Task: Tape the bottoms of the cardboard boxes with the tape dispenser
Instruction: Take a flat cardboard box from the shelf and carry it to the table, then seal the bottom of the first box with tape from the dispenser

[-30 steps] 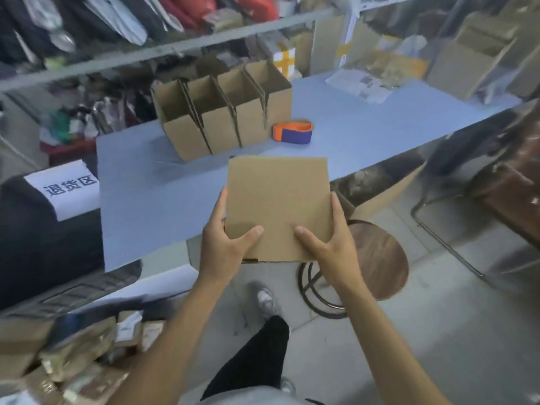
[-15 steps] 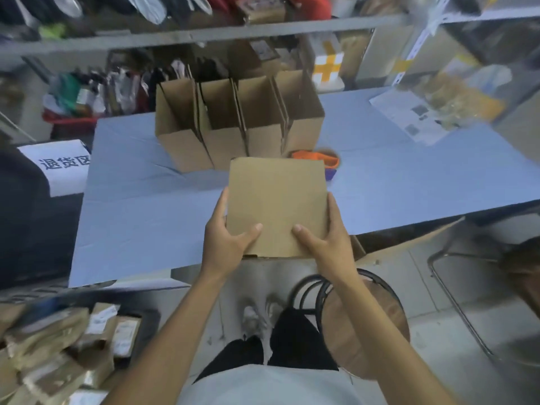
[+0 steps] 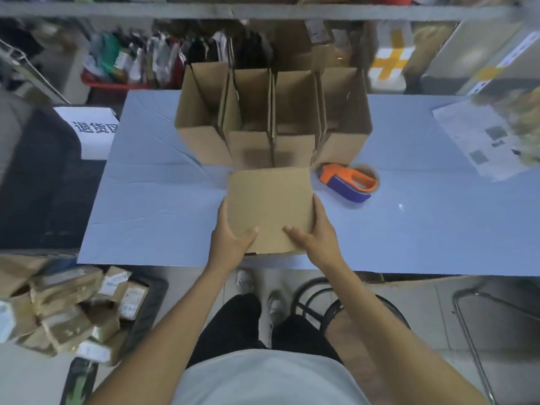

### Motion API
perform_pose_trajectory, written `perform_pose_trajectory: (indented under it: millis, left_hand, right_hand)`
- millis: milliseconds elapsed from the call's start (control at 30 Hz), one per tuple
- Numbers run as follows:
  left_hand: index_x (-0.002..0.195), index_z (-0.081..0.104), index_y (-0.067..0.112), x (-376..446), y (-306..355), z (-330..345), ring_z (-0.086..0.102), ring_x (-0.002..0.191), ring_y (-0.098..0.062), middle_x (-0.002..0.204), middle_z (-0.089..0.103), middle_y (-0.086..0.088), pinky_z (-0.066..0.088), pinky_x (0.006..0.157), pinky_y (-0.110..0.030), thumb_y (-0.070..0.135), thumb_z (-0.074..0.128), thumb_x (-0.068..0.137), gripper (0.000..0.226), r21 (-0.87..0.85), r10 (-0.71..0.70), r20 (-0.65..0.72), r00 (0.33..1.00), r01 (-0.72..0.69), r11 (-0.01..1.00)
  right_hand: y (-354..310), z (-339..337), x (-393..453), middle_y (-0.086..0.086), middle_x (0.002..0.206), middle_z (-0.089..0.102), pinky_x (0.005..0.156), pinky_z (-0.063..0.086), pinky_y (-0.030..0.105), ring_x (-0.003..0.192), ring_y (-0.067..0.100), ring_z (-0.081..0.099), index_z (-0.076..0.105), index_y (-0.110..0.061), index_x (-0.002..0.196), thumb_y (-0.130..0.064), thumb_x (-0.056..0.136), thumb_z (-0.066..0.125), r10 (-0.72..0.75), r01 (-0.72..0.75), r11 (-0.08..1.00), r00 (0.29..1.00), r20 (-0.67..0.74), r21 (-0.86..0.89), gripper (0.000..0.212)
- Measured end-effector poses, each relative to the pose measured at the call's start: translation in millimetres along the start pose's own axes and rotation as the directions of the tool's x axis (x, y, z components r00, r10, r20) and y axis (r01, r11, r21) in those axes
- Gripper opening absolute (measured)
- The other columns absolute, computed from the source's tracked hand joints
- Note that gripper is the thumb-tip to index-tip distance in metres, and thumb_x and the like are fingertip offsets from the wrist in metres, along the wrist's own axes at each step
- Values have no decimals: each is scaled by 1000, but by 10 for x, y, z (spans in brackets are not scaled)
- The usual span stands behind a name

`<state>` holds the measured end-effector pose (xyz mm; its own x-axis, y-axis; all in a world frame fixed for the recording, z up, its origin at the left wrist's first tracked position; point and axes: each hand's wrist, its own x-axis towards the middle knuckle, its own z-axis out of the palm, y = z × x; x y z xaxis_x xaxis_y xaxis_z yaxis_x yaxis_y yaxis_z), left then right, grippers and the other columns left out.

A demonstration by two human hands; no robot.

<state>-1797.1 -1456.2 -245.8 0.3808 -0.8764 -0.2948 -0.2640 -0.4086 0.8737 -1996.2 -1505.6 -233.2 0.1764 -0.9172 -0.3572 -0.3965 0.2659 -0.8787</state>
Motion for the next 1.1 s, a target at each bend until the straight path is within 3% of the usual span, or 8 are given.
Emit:
perform_pose_trajectory:
  millis: [133,267,367,533,733,800,933,1100]
  left_hand:
    - [154,6,30,268,-184,10,44,117,-8,136,39,12,35,84,-1,35,78,79,104,132,-87,93,992,74,988]
    - [149,11,29,629,-95,-73,13,139,-26,153,10,-6,26,112,-40,56,75,69,106,596,158,117,981,-196,779]
    - [151,19,35,997,269,41,-4,147,-29,161,-2,-9,8,119,-47,66,68,70,100,695,254,420,871,-489,527]
    - [152,22,39,1252,499,310,-11,150,-29,165,-4,-6,0,120,-54,70,56,79,86,531,218,787,577,-813,238]
    - [133,43,29,1130,326,115,24,135,-35,138,35,-14,26,110,-47,79,50,76,77,782,190,407,893,-449,432]
    - [128,44,25,1025,222,22,29,127,-35,130,38,-14,34,103,-45,79,49,76,75,821,135,219,966,-257,509]
    - [122,46,19,847,169,32,39,112,-34,122,44,-14,35,96,-46,79,43,80,73,860,61,22,998,-50,508]
    - [134,39,18,808,122,152,47,109,-28,123,48,-10,39,77,-37,62,36,94,60,801,104,281,954,-293,522]
  right_hand:
    - [128,144,226,-11,153,33,105,36,27,136,10,37,14,-26,156,-34,84,76,57,-57,998,998,25,-4,96]
    - [143,198,319,-27,148,28,98,31,11,128,-4,33,9,-32,156,-41,84,75,86,-85,996,996,34,-15,98]
    - [142,161,371,-39,139,24,82,30,-4,120,-10,32,4,-40,155,-48,85,72,102,-90,991,988,115,-98,98]
    - [67,18,544,-2,130,49,64,43,6,91,11,59,-8,-42,153,-54,86,67,199,-94,942,930,309,-323,101]
    - [51,9,622,5,141,49,89,44,29,123,21,51,26,-21,154,-40,81,78,128,-140,981,987,-99,-134,91]
    - [84,41,619,1,137,50,89,46,30,119,20,54,33,-21,150,-41,81,78,195,-195,978,981,-8,-81,84]
    - [165,135,537,-15,117,64,81,44,17,104,9,61,61,-28,123,-48,91,63,220,-205,972,965,142,-114,38]
    - [59,-57,709,-10,77,64,68,44,33,79,16,58,63,-32,84,-47,99,48,29,31,887,992,123,-461,27]
